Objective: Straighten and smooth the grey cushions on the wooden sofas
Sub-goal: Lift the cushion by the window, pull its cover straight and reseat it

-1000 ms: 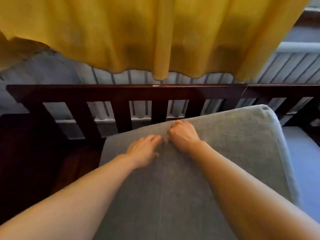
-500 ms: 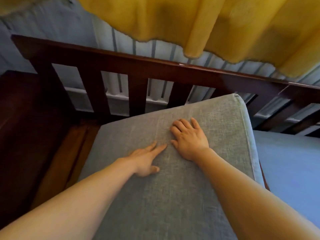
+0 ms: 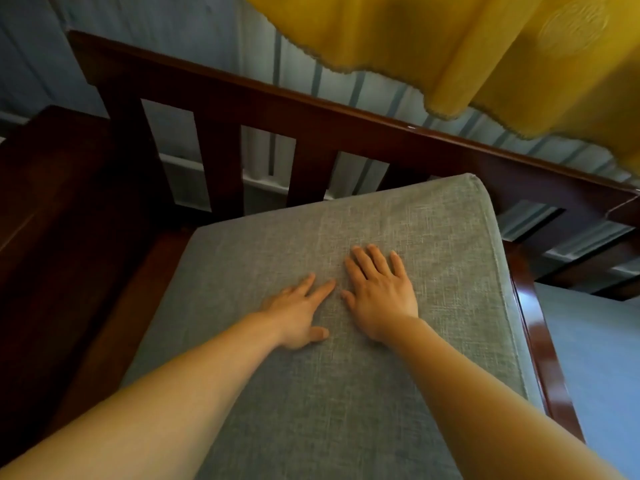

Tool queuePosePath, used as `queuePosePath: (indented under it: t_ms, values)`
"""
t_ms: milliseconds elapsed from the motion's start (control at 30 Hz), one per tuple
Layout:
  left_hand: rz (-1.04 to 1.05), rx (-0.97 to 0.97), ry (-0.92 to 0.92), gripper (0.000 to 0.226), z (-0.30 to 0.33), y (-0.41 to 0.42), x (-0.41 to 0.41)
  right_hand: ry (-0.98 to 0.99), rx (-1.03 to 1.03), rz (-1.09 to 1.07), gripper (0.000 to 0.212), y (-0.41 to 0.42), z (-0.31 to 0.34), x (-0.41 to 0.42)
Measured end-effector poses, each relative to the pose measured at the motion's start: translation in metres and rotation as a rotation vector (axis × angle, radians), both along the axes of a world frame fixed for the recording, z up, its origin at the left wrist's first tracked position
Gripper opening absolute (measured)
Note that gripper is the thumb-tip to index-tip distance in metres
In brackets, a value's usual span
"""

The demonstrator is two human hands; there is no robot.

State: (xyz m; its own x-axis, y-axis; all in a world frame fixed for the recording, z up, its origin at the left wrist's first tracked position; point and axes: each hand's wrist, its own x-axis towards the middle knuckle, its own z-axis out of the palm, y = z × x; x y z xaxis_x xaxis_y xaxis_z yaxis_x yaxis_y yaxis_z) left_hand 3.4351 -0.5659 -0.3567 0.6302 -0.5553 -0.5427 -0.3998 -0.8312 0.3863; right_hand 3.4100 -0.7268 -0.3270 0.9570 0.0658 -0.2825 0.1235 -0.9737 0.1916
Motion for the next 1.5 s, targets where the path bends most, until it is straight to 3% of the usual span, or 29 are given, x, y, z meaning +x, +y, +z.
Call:
queuePosePath:
  t_ms: [167,300,367,667,900,1033,1300,1433,1500]
  values:
    - [-0.101,-0.03,-0.011,0.094,-0.004,0.013,0.008,-0.002,-0.018,-0.041,0.063,0.005,-0.003,-0.002]
    - [-0.154,-0.072,-0.025,0.091,-0.012,0.022,0.011,0.001,-0.063,-0.076,0.084,0.009,-0.003,-0.004]
    - [-0.157,-0.107,-0.052,0.084,-0.018,0.025,0.013,-0.008,-0.072,-0.089,0.084,0.009,-0.004,-0.004]
    - [0.005,-0.313,-0.147,0.068,-0.034,0.019,0.007,-0.101,-0.032,-0.104,0.077,0.012,-0.009,-0.004]
    - [0.211,-0.415,-0.159,0.066,-0.039,0.0,-0.003,-0.212,-0.037,-0.101,0.059,0.006,-0.015,-0.009]
    - [0.207,-0.41,-0.096,0.062,-0.035,-0.004,0.0,-0.265,-0.058,-0.083,0.054,0.005,-0.02,-0.008]
    - [0.203,-0.43,-0.141,0.069,-0.032,-0.004,0.006,-0.335,-0.032,-0.049,0.05,0.006,-0.018,-0.003]
    - [0.216,-0.454,-0.187,0.063,-0.024,-0.01,0.014,-0.291,0.023,-0.044,0.037,0.006,-0.01,0.004]
    - [0.261,-0.526,-0.266,0.06,-0.012,-0.021,0.025,-0.338,0.11,-0.056,0.041,0.011,0.004,0.017]
